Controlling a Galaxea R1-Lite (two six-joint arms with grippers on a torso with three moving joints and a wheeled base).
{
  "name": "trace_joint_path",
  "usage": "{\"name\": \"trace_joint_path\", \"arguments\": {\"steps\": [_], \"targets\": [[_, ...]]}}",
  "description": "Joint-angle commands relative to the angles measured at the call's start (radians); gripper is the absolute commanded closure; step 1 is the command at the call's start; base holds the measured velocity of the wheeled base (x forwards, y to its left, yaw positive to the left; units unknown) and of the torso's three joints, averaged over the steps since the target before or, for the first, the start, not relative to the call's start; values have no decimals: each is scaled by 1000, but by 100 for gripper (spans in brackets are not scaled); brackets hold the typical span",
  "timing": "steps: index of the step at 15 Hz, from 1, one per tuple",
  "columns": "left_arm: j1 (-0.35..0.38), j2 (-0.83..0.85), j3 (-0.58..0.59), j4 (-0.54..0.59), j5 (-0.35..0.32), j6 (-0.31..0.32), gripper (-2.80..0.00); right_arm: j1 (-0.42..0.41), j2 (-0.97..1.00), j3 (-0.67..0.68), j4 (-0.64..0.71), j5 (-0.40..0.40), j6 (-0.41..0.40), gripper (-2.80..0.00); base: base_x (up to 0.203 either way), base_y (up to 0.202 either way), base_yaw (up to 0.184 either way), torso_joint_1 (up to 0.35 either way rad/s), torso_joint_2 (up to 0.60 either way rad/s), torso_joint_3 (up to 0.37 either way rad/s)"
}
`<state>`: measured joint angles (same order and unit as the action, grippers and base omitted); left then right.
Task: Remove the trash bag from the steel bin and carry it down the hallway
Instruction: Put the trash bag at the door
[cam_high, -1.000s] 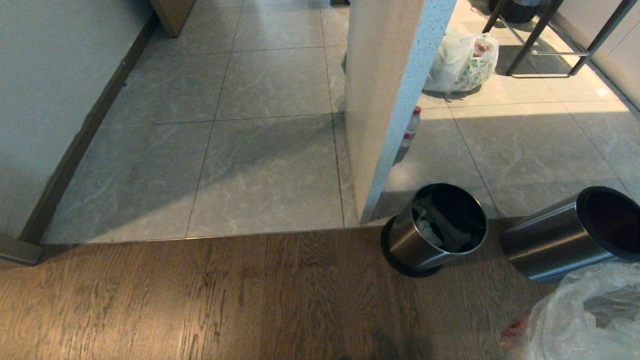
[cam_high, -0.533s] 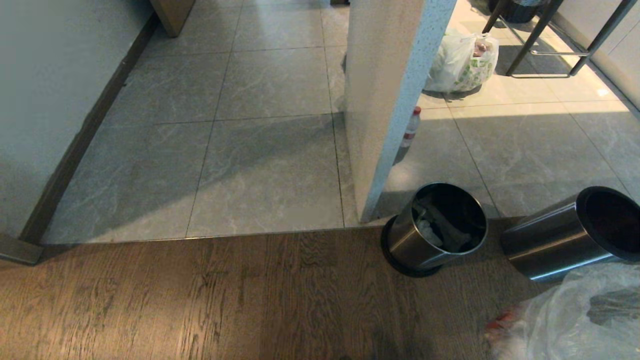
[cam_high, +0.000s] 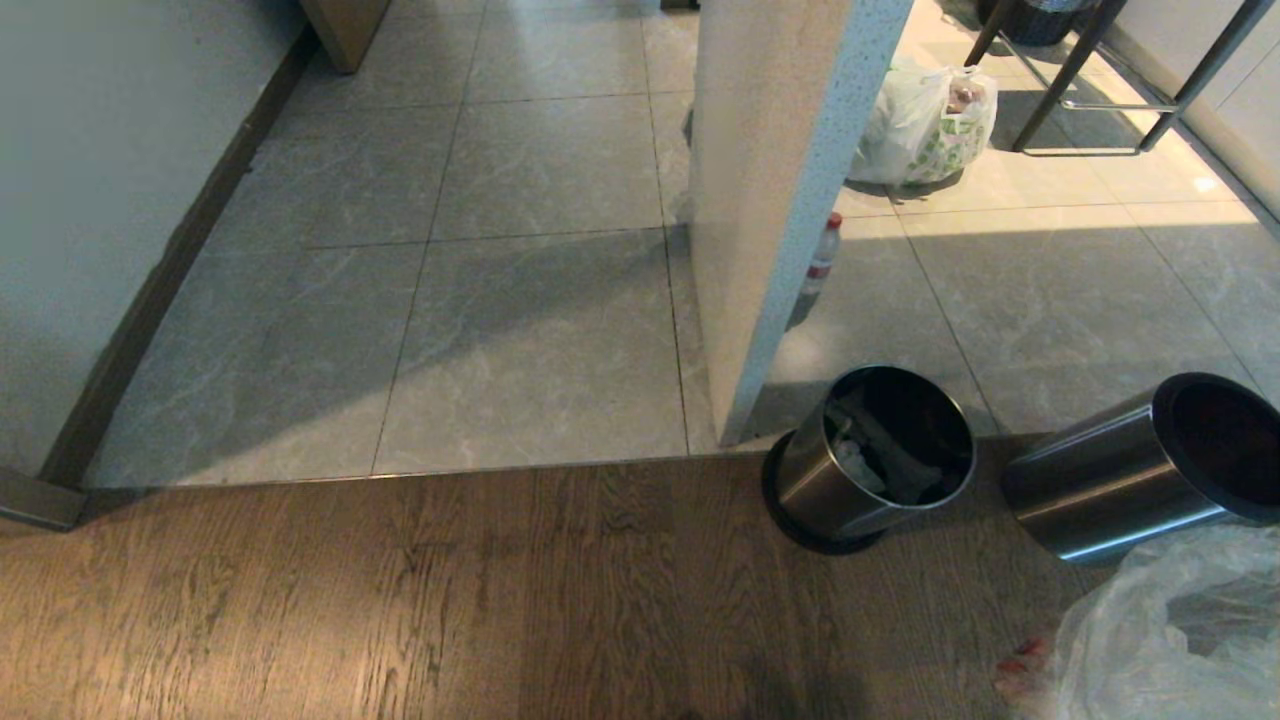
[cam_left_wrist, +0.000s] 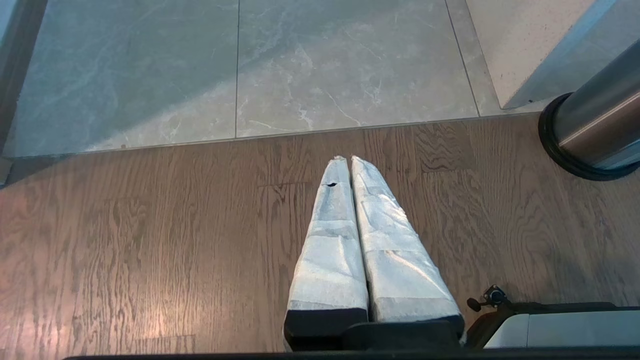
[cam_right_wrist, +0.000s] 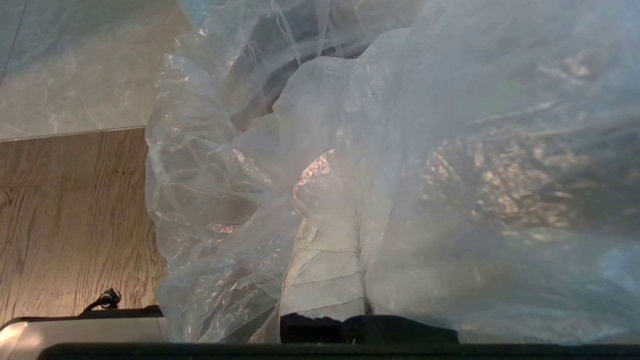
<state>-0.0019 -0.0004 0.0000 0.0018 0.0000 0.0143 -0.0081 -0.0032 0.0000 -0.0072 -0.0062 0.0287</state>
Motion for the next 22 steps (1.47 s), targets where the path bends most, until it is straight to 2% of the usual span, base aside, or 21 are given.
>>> {"name": "trace_joint_path", "arguments": {"steps": [1, 22], "targets": [[0, -1, 0, 0, 0, 1, 0, 0, 2, 3, 0, 0, 0, 0, 0, 0, 0, 0, 0, 0], [2, 0, 0, -1, 2, -11, 0, 1, 2, 3, 0, 0, 0, 0, 0, 0, 0, 2, 1, 182]]}}
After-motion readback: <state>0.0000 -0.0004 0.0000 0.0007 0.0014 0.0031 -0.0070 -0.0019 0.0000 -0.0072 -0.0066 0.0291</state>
